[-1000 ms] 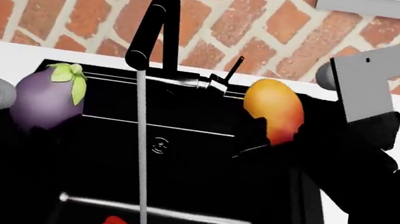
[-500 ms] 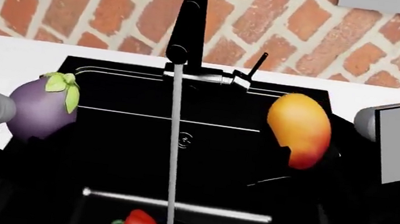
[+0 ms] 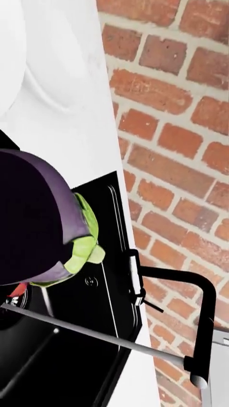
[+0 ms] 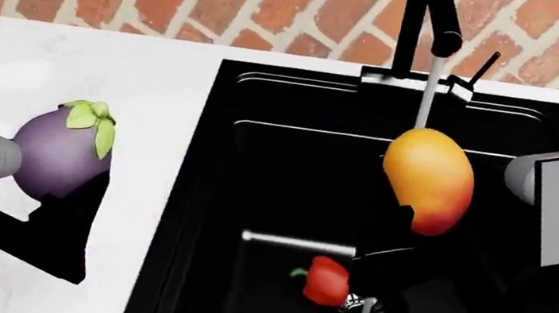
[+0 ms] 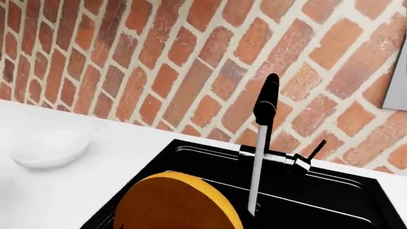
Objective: Pick the eggplants and mangos from the sink and place them in one bowl. Place the bell pepper in the other bowl. Then turn off the sink faucet.
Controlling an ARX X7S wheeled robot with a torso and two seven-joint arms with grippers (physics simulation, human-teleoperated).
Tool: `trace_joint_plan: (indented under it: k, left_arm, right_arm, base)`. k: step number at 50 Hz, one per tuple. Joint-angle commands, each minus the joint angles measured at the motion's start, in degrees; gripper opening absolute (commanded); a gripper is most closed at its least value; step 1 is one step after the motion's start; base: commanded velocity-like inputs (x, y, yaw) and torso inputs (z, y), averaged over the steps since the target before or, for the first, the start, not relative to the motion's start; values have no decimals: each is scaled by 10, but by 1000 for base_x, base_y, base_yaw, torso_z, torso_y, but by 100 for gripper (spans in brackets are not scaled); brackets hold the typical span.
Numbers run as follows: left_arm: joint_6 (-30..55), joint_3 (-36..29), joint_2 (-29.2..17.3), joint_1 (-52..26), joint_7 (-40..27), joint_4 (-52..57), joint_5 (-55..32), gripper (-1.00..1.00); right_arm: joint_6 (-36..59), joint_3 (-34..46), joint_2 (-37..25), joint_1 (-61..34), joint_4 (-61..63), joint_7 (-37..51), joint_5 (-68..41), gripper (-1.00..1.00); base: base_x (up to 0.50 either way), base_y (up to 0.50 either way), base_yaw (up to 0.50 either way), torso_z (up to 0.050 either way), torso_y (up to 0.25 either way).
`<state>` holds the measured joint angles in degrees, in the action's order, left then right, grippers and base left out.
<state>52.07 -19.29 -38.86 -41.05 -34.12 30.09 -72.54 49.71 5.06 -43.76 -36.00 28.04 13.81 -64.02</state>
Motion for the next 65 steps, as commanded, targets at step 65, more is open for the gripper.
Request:
trace_joint_plan:
  k: [65]
  left_arm:
    - [182,-83,104,-284,7,-309,-181,-100]
  right_arm:
    - [-9,-5,-11,15,-2,9,29,-100]
  base:
    - [-31,264,0,0,0]
